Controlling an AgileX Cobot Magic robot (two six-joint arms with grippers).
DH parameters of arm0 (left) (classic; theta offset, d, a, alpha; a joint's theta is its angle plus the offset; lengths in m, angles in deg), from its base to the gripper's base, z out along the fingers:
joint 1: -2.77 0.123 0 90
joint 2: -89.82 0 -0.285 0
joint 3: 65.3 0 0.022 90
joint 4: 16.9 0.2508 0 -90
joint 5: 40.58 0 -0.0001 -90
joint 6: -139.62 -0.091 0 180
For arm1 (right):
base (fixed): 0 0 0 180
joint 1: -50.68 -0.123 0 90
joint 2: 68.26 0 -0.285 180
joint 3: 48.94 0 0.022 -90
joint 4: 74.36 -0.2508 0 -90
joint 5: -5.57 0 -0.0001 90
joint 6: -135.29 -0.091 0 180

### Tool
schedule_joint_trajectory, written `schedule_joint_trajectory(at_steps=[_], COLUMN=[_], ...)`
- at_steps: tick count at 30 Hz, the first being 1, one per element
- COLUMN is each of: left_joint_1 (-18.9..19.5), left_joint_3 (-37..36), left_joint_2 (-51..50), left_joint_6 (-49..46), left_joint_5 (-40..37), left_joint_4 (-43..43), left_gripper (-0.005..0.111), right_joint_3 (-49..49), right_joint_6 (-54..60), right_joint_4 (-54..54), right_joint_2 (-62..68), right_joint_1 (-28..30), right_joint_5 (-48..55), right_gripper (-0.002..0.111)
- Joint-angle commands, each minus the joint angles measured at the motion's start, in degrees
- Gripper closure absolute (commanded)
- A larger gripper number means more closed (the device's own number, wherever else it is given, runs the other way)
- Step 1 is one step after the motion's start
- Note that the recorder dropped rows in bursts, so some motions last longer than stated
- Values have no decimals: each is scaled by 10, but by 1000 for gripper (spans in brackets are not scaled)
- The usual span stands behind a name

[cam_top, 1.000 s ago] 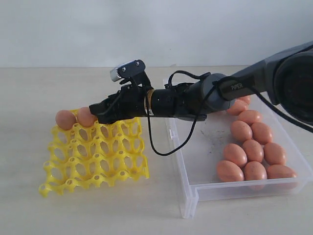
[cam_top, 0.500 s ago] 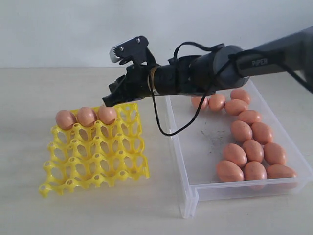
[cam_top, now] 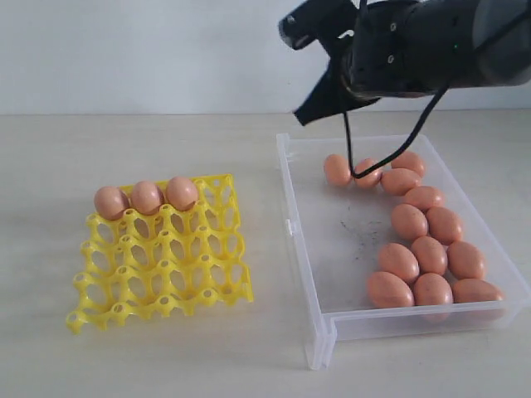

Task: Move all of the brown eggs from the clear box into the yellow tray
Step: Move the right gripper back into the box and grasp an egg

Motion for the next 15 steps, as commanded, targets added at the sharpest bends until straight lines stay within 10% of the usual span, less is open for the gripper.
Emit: schedule_joint_trajectory(at_steps=[1,6,15], left_joint_1=[-3,-3,-3], left_joint_3=[2,2,2], left_joint_2=[2,2,2], left_joint_6=[4,4,4], left_joint_5=[9,9,9], left_joint_4=[-5,-5,-5], left_gripper=[103,103,103], right_joint_3=[-3,19,31], right_joint_6=[356,530,668], right_joint_4=[-255,-544,-740], right_joint_2=[-8,-1,30], right_joint_1=[45,141,216], right_joint_5=[67,104,222], right_gripper=[108,108,105])
